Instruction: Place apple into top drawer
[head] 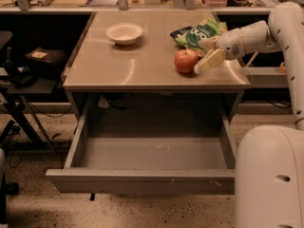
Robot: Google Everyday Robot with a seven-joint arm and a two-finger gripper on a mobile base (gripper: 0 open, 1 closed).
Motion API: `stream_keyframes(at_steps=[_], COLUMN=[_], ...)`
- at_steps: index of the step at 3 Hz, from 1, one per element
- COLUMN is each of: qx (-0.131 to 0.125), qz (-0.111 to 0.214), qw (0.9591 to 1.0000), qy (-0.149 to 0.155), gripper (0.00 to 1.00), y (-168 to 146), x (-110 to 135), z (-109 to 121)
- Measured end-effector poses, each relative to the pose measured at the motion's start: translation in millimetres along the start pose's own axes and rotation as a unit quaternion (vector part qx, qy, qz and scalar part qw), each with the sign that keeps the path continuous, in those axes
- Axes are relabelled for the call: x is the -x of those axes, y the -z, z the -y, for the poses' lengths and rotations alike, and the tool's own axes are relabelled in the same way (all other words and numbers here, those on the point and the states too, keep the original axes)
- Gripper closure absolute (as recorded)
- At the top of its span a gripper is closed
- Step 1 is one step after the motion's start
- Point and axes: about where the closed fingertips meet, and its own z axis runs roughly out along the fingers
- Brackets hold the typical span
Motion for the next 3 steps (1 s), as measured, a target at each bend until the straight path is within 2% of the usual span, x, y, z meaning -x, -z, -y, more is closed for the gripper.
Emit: stream_keyframes(at_steps=[1, 2, 3], qx=[-0.001, 0.036, 0.081], qz=[0.001, 0.019, 0.038], qw=[1.0000, 0.9991, 0.9956], qy=[0.001, 0.016, 0.028], gripper=[0.00, 0.00, 0.00], y=[-0.5, -20.3, -47.6], x=[0.0, 13.8, 24.5], z=[1.5, -12.8, -29.0])
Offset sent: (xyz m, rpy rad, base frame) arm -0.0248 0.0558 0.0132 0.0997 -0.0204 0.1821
